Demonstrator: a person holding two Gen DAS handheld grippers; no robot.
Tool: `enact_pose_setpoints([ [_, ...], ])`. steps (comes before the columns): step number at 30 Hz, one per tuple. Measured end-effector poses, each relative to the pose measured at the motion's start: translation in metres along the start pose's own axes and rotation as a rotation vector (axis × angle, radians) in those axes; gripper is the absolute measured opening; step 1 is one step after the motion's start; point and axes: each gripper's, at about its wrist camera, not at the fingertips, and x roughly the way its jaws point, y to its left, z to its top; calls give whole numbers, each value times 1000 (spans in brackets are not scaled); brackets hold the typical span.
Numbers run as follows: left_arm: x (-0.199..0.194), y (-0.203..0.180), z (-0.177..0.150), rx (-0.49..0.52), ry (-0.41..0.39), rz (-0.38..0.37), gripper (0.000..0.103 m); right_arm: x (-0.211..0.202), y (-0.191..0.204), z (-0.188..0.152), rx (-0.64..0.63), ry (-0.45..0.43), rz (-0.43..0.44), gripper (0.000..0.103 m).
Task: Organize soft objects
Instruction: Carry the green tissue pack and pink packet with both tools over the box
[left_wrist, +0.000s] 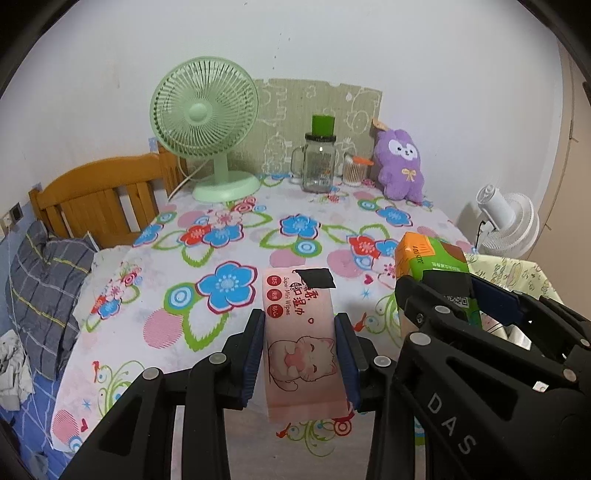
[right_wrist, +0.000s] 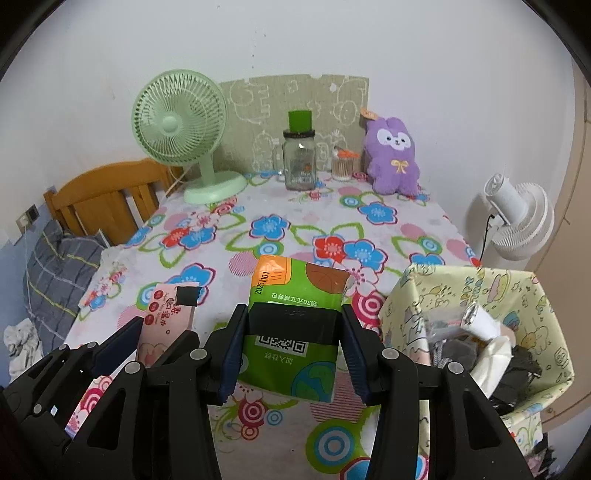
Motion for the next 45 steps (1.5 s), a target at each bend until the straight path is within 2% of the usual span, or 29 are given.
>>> enact_pose_setpoints([
  [9,-19,-14,13,16,-43,-3,38,-22,-11,12,9,-41,7,52],
  [20,-26,-47,23,28,-74,-32,38,-40,-42,20,24,-79,0,52],
  [45,-13,-132,33,108,-79,-140,38,-48,-126,23,70,-109,-83,52],
])
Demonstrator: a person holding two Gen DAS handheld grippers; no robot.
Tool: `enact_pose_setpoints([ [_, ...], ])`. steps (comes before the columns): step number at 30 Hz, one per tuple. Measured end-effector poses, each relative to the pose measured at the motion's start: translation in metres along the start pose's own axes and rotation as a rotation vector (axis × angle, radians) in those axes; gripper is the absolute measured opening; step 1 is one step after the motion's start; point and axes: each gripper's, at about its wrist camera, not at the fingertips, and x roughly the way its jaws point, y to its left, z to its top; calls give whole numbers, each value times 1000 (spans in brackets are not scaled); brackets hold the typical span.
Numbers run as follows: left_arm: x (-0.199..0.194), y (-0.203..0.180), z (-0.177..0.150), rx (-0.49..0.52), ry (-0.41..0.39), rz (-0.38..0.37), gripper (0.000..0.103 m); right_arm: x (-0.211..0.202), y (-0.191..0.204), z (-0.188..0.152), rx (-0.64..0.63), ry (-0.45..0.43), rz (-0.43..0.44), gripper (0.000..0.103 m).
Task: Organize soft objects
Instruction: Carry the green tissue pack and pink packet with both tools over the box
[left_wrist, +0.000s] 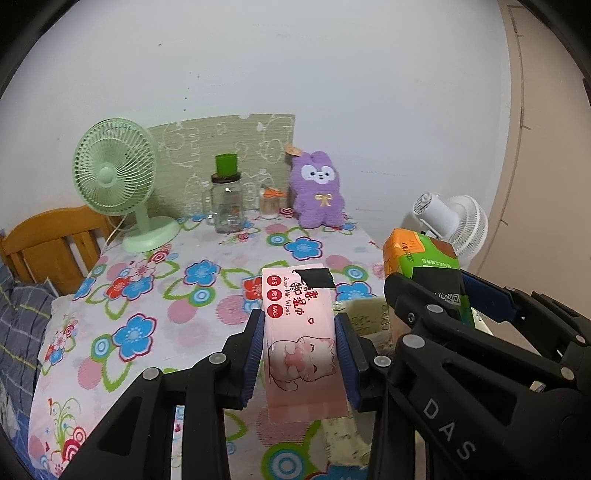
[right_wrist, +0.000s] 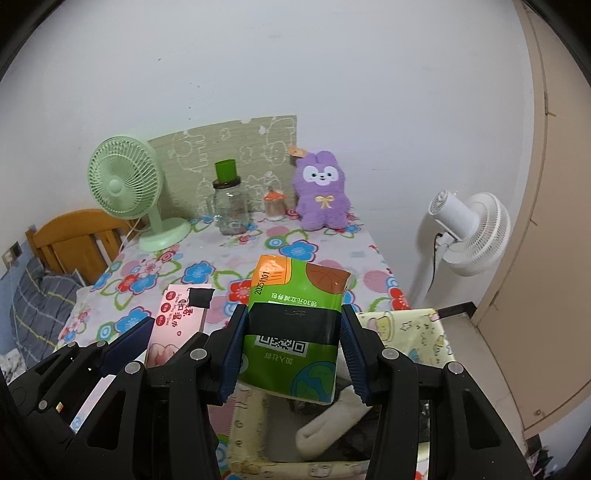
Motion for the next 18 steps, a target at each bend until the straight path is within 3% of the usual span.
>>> enact_pose_setpoints([
  [18,23,-40,3,57,20,-80,38,5,-46,-3,49,9,-72,52],
])
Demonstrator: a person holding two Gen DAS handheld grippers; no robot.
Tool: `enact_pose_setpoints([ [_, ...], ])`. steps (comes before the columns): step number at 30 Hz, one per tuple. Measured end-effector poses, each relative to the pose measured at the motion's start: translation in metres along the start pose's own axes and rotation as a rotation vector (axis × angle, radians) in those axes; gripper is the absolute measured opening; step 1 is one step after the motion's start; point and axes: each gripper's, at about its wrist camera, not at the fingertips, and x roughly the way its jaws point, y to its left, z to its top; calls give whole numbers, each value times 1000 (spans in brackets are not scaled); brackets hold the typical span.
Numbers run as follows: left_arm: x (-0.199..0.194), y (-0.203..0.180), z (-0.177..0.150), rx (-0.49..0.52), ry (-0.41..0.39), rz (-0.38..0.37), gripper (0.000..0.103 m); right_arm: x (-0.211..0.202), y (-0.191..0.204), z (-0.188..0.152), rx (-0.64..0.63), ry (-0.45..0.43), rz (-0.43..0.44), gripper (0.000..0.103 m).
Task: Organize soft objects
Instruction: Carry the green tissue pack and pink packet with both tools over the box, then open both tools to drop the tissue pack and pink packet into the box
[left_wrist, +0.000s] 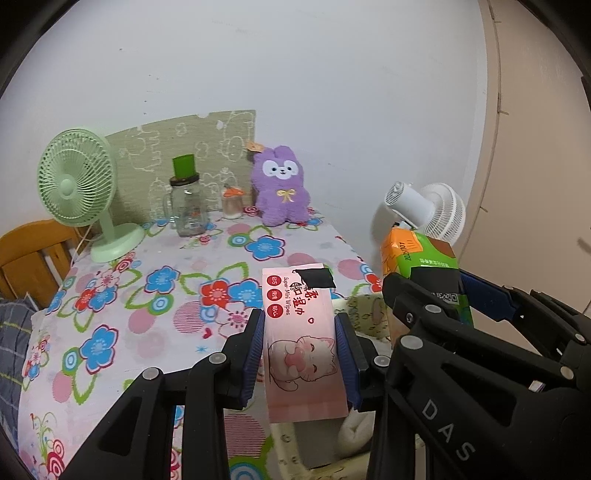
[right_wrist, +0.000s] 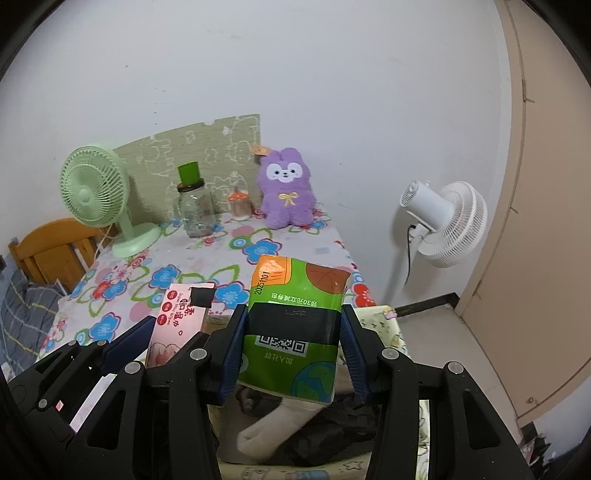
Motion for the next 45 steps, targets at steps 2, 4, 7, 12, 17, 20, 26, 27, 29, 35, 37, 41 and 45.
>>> enact_pose_setpoints([
  [2,2,-4,0,4,3,-12,38,1,-4,-1,5,4,-5,52],
  [4,6,-9,0,11,11,-26,38,3,-10,-3,11,8,-16,52],
  [7,12,-15,-2,20,23,-39,38,5,-17,-6,21,17,-30,52],
  [12,22,-24,-5,33,47,-59,38,12,-28,-10,36,38,-43,52],
  [17,34,-30,-10,45,76,-73,39,23,-37,-17,52,68,-54,52],
  [20,41,-34,-14,51,97,-82,39,30,-41,-22,62,87,-60,52],
  [26,52,-37,-21,62,139,-96,42,40,-46,-31,74,118,-65,52],
  [27,54,-37,-23,65,144,-98,42,41,-46,-33,75,123,-65,52],
  [29,55,-37,-25,71,146,-87,42,44,-47,-36,79,133,-64,52],
  [35,55,-38,-28,86,153,-73,62,49,-45,-42,82,148,-48,51],
  [37,53,-38,-27,100,161,-64,68,51,-44,-41,79,146,-39,52],
  [41,51,-37,-26,126,153,-12,77,56,-40,-42,82,138,10,51],
  [45,54,-32,-24,123,161,8,78,63,-36,-41,87,141,41,54],
])
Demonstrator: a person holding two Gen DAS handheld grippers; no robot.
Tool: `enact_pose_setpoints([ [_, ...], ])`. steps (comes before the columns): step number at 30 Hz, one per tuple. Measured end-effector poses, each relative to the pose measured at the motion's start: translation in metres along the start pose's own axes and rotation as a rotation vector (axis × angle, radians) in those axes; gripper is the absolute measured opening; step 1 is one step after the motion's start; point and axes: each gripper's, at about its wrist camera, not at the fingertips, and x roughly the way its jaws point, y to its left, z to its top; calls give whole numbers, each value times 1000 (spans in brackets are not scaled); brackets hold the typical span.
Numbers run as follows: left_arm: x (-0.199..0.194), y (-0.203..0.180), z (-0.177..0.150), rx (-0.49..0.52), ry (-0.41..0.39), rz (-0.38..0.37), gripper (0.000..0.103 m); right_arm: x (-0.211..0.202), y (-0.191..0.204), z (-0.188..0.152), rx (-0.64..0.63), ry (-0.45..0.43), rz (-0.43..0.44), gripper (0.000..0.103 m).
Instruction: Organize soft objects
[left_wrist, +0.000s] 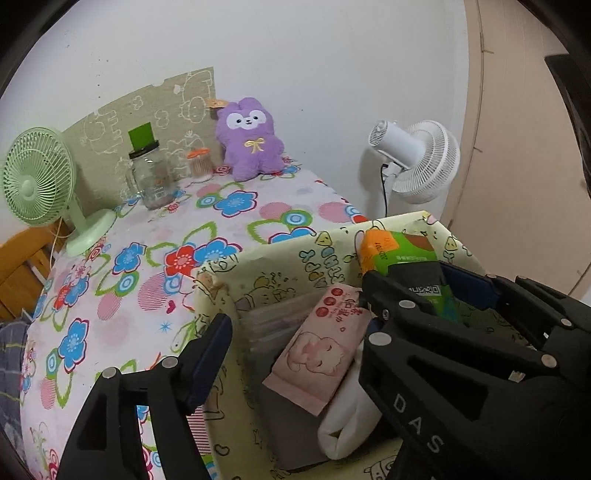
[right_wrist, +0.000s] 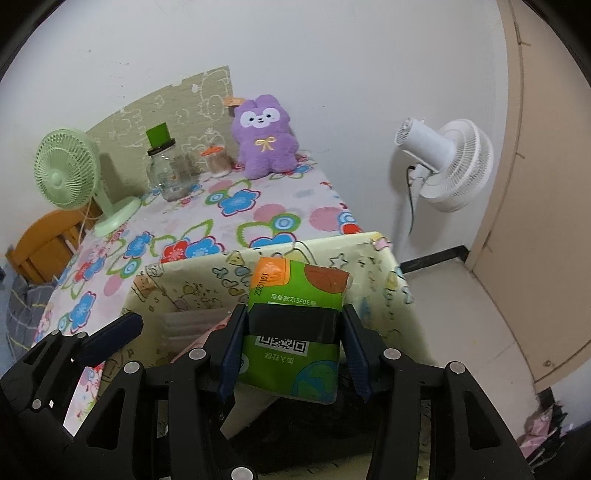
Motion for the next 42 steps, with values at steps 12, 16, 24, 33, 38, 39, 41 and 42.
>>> enact_pose_setpoints([
  [12,-3,-1,-1,-5,7,-38,88,-5,-2,-1,20,4,-9,84],
  [16,-10,-1,-3,2,-11,-34,90,-15,-1,-3,20,-16,-19,84],
  [24,-32,5,-8,1,-55,-26,95,-39,10,-6,1,-65,-46,91],
  [33,-62,26,-17,-30,-120,-11,100,-65,34,-11,-36,-126,-50,98],
  [38,-80,42,-23,-49,-156,2,103,-79,52,-14,-58,-159,-49,100],
  [39,-82,44,-24,-52,-160,6,103,-82,56,-15,-63,-167,-49,100],
  [41,-89,52,-27,-61,-174,16,103,-86,63,-16,-68,-176,-48,100],
  [42,-93,56,-29,-67,-181,25,103,-88,67,-17,-71,-182,-48,100],
])
